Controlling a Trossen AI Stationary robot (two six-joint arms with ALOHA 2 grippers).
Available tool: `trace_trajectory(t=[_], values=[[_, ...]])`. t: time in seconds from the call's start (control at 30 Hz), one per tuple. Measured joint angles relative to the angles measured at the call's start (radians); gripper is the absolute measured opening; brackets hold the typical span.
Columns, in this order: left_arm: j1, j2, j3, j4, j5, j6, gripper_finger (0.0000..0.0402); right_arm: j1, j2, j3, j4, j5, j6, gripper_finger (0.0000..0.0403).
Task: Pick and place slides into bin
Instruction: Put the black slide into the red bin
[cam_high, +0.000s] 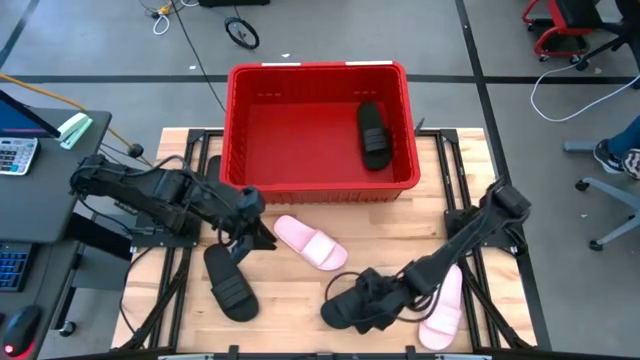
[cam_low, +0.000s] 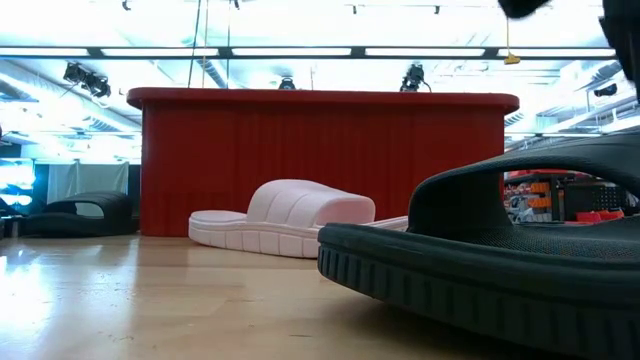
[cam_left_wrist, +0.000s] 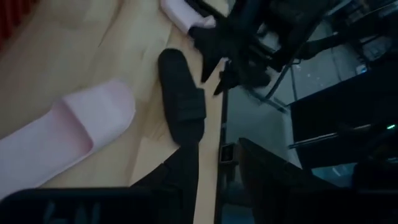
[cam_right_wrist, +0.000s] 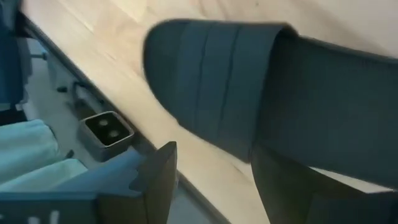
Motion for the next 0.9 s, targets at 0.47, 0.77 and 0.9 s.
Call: trace_trajectory(t=[0.47, 0.77, 0.9], values=[[-0.039, 0.000, 0.000, -0.001, 0.076, 0.036, 0.0114, -0.028, 0.107, 0.000, 0.136, -0.017, -0.004, 0.0206], [-0.098, 0.000, 0.000, -0.001, 0.075, 0.032, 0.0109, -0.043, 0.097, 0.001, 0.185, 0.026, -0.003, 0.0064], [-0.126, 0.000, 0.000, -0.001, 0.074, 0.031, 0.0102, -0.047, 0.096, 0.001, 0.216, 0.085, -0.019, 0.0015]])
